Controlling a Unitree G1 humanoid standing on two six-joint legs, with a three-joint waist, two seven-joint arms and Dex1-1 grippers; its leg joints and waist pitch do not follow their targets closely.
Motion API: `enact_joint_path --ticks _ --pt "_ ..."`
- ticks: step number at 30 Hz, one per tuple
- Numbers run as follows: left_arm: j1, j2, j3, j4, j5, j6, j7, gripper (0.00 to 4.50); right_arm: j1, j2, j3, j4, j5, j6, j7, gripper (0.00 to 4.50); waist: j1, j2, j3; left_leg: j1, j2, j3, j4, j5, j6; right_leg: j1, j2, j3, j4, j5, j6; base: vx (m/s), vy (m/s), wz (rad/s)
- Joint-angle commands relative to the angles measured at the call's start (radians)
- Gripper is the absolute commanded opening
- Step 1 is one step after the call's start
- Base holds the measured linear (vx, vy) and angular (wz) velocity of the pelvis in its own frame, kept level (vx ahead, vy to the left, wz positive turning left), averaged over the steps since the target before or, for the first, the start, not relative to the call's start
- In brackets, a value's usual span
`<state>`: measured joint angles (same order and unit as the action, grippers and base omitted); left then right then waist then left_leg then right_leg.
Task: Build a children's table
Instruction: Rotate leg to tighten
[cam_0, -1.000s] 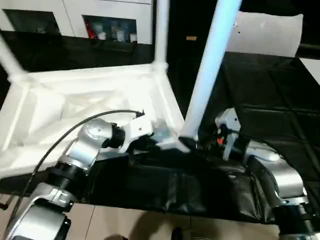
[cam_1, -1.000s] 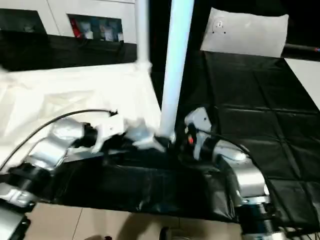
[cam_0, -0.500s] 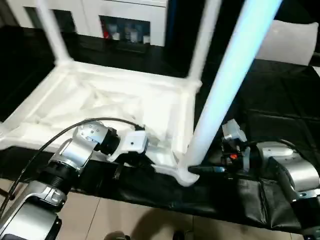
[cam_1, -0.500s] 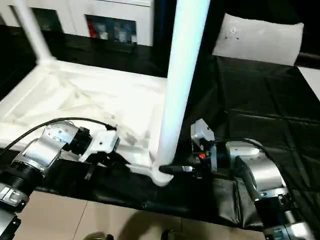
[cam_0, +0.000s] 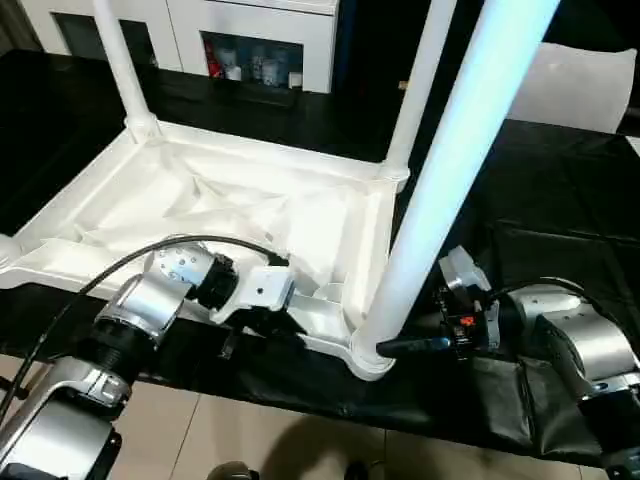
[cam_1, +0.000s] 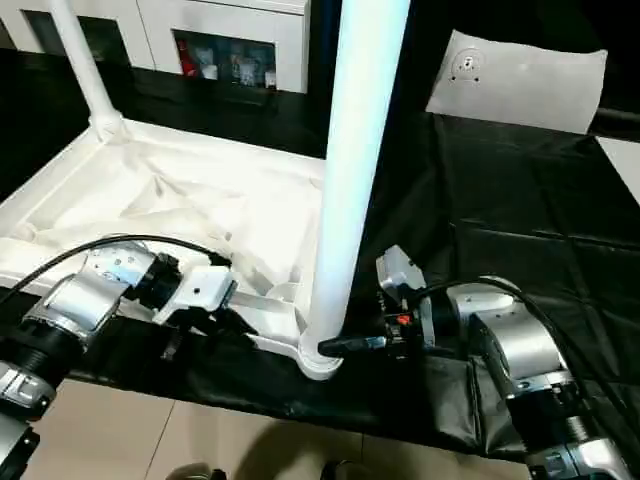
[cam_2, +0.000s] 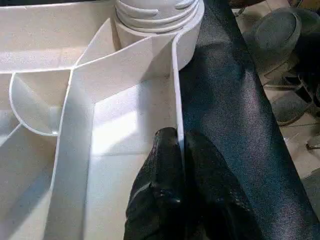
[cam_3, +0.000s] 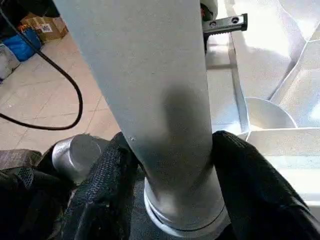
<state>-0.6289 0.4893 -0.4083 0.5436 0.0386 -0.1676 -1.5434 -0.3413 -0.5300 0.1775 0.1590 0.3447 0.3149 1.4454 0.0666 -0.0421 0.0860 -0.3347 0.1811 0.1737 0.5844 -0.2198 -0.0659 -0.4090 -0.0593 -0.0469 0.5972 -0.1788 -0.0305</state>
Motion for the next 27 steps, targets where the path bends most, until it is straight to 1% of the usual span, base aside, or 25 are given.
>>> enact_joint_path --ticks 1,3,4,5,7,8,9,10,11,12,13,14,15,16,17,18,19,20,21,22,23,24,25,26,27 --pt "0.004 0.0 -0.054 0.026 0.044 -0.007 -0.029 0.0 0.011 -0.011 -0.002 -0.03 0.03 0.011 0.007 2.01 0.0 -0.007 -0.06 -0.007 0.053 -0.004 -0.063 -0.067 0.084 0.056 -0.082 0.049 -0.057 -0.179 -0.239 0.0 0.0 0.0" --pt "0.006 -0.009 -0.047 0.027 0.039 0.014 -0.015 0.0 0.021 -0.005 -0.008 -0.043 0.041 0.025 -0.007 2.0 0.001 -0.007 -0.06 -0.007 0.052 -0.005 -0.063 -0.068 0.083 0.057 -0.083 0.049 -0.057 -0.185 -0.237 0.0 0.0 0.0" --pt "0.006 -0.028 -0.034 0.027 0.04 0.053 0.028 0.0 0.043 0.015 -0.027 -0.075 0.065 0.067 -0.05 2.0 0.003 -0.005 -0.06 -0.004 0.053 -0.004 -0.063 -0.067 0.082 0.055 -0.082 0.05 -0.058 -0.184 -0.237 0.0 0.0 0.0" --pt "0.006 -0.028 -0.034 0.027 0.04 0.053 0.028 0.0 0.043 0.015 -0.027 -0.075 0.065 0.067 -0.05 1.99 0.005 -0.006 -0.059 -0.005 0.054 -0.003 -0.063 -0.064 0.082 0.056 -0.081 0.051 -0.058 -0.178 -0.235 0.0 0.0 0.0" --pt "0.003 -0.055 -0.017 0.03 0.044 0.112 0.098 0.0 0.072 0.047 -0.047 -0.118 0.08 0.113 -0.123 1.99 0.008 -0.008 -0.056 -0.005 0.052 -0.004 -0.065 -0.081 0.076 0.055 -0.082 0.05 -0.063 -0.216 -0.226 0.0 0.0 0.0" --pt "-0.003 -0.081 -0.002 0.032 0.044 0.16 0.154 0.0 0.087 0.08 -0.051 -0.138 0.055 0.125 -0.206 1.99 0.008 -0.005 -0.052 -0.004 0.052 -0.005 -0.067 -0.103 0.065 0.052 -0.083 0.051 -0.07 -0.265 -0.211 0.0 0.0 0.0" --pt "-0.003 -0.081 -0.002 0.032 0.044 0.16 0.154 0.0 0.087 0.08 -0.051 -0.138 0.055 0.125 -0.206 1.99 0.005 -0.007 -0.049 -0.004 0.048 -0.006 -0.069 -0.129 0.05 0.049 -0.082 0.052 -0.077 -0.332 -0.189 0.0 0.0 0.0" --pt "-0.008 -0.098 0.008 0.034 0.042 0.191 0.19 0.0 0.095 0.101 -0.051 -0.15 0.034 0.129 -0.261 1.99 0.003 -0.004 -0.046 -0.001 0.045 -0.01 -0.072 -0.156 0.04 0.047 -0.086 0.051 -0.088 -0.424 -0.159 -0.051 -0.007 0.0" --pt "-0.012 -0.124 0.022 0.028 0.032 0.242 0.228 0.0 0.099 0.136 -0.046 -0.156 -0.008 0.139 -0.35 1.99 0.0 -0.004 -0.046 -0.003 0.046 -0.011 -0.073 -0.158 0.032 0.047 -0.084 0.052 -0.089 -0.445 -0.149 0.0 0.0 0.0" --pt "-0.017 -0.154 0.034 0.024 0.022 0.28 0.268 0.0 0.094 0.181 -0.044 -0.151 -0.049 0.161 -0.449 1.99 -0.006 -0.001 -0.041 0.0 0.043 -0.013 -0.077 -0.175 0.016 0.039 -0.081 0.05 -0.095 -0.494 -0.128 0.0 0.0 0.0" --pt "-0.02 -0.173 0.041 0.022 0.016 0.302 0.29 0.0 0.09 0.209 -0.042 -0.146 -0.074 0.177 -0.509 1.98 -0.015 -0.005 -0.04 -0.001 0.039 -0.017 -0.078 -0.202 0.007 0.039 -0.082 0.046 -0.102 -0.565 -0.101 0.0 0.0 0.0" --pt "-0.03 -0.205 0.051 0.03 0.017 0.336 0.342 0.0 0.073 0.262 -0.042 -0.13 -0.108 0.209 -0.603 1.98 -0.02 -0.004 -0.039 -0.007 0.038 -0.021 -0.081 -0.207 0.003 0.044 -0.084 0.046 -0.103 -0.591 -0.088 0.0 0.0 0.0" --pt "-0.03 -0.205 0.051 0.03 0.017 0.336 0.342 0.0 0.073 0.262 -0.042 -0.13 -0.108 0.209 -0.603 1.96 -0.032 -0.004 -0.041 -0.011 0.037 -0.026 -0.084 -0.208 -0.008 0.046 -0.084 0.04 -0.106 -0.612 -0.071 0.0 0.0 0.0" --pt "-0.036 -0.225 0.056 0.037 0.019 0.355 0.375 0.0 0.061 0.295 -0.043 -0.118 -0.125 0.229 -0.659 1.95 -0.041 -0.004 -0.041 -0.01 0.038 -0.028 -0.084 -0.218 -0.003 0.044 -0.084 0.041 -0.109 -0.617 -0.062 -0.056 0.036 -0.14" --pt "-0.043 -0.244 0.063 0.044 0.022 0.377 0.409 0.0 0.05 0.328 -0.049 -0.106 -0.138 0.244 -0.713 1.94 -0.044 -0.002 -0.042 -0.009 0.036 -0.027 -0.083 -0.22 0.001 0.042 -0.082 0.042 -0.11 -0.607 -0.066 0.0 0.0 0.0" --pt "-0.045 -0.251 0.066 0.047 0.023 0.384 0.421 0.0 0.045 0.34 -0.051 -0.101 -0.143 0.249 -0.733 1.94 -0.049 -0.001 -0.041 -0.005 0.039 -0.026 -0.084 -0.23 0.007 0.036 -0.082 0.043 -0.112 -0.584 -0.078 0.0 0.0 0.0" --pt "-0.058 -0.285 0.083 0.063 0.027 0.414 0.491 0.0 0.026 0.389 -0.06 -0.078 -0.161 0.264 -0.813 1.92 -0.055 0.0 -0.038 -0.002 0.037 -0.024 -0.083 -0.247 0.009 0.031 -0.08 0.043 -0.115 -0.588 -0.085 0.0 0.0 0.0" --pt "-0.062 -0.296 0.09 0.066 0.029 0.426 0.514 0.0 0.021 0.405 -0.063 -0.073 -0.166 0.27 -0.841 1.92 -0.056 0.0 -0.039 0.001 0.036 -0.026 -0.083 -0.257 0.009 0.031 -0.082 0.041 -0.117 -0.602 -0.084 0.0 0.0 0.0" --pt "-0.065 -0.306 0.096 0.069 0.03 0.436 0.535 0.0 0.017 0.418 -0.066 -0.069 -0.169 0.276 -0.865 1.92 -0.059 0.001 -0.039 -0.001 0.037 -0.026 -0.085 -0.255 0.013 0.034 -0.082 0.043 -0.118 -0.588 -0.083 0.0 0.0 0.0" --pt "-0.082 -0.35 0.123 0.078 0.035 0.477 0.629 0.0 -0.012 0.475 -0.077 -0.035 -0.185 0.283 -0.96 1.91 -0.06 0.002 -0.041 -0.002 0.04 -0.027 -0.087 -0.247 0.015 0.037 -0.082 0.043 -0.115 -0.553 -0.092 0.0 0.0 0.0" --pt "-0.098 -0.388 0.148 0.078 0.043 0.515 0.712 0.0 -0.041 0.522 -0.085 -0.003 -0.198 0.289 -1.043 1.91 -0.064 0.003 -0.04 -0.003 0.041 -0.026 -0.088 -0.245 0.01 0.034 -0.08 0.045 -0.111 -0.532 -0.103 0.0 0.0 0.0" --pt "-0.098 -0.388 0.148 0.078 0.043 0.515 0.712 0.0 -0.041 0.522 -0.085 -0.003 -0.198 0.289 -1.043 1.91 -0.066 0.006 -0.042 -0.002 0.041 -0.028 -0.088 -0.246 0.002 0.032 -0.081 0.045 -0.108 -0.518 -0.114 0.0 0.0 0.0" --pt "-0.11 -0.414 0.167 0.076 0.047 0.53 0.771 0.0 -0.063 0.551 -0.088 0.022 -0.214 0.283 -1.101 1.91 -0.066 0.001 -0.043 -0.003 0.038 -0.026 -0.086 -0.234 0.008 0.038 -0.08 0.048 -0.107 -0.48 -0.123 0.0 0.0 0.0" --pt "-0.11 -0.415 0.168 0.076 0.048 0.531 0.772 0.0 -0.064 0.553 -0.089 0.022 -0.215 0.283 -1.103 1.91 -0.066 0.002 -0.043 -0.005 0.037 -0.024 -0.087 -0.227 0.012 0.037 -0.079 0.05 -0.106 -0.462 -0.128 0.0 0.0 0.0" --pt "-0.109 -0.422 0.169 0.068 0.054 0.536 0.78 0.0 -0.067 0.566 -0.09 0.022 -0.23 0.287 -1.119 1.91 -0.063 0.001 -0.042 -0.003 0.036 -0.021 -0.085 -0.219 0.023 0.037 -0.079 0.053 -0.106 -0.44 -0.134 0.0 0.0 0.0"
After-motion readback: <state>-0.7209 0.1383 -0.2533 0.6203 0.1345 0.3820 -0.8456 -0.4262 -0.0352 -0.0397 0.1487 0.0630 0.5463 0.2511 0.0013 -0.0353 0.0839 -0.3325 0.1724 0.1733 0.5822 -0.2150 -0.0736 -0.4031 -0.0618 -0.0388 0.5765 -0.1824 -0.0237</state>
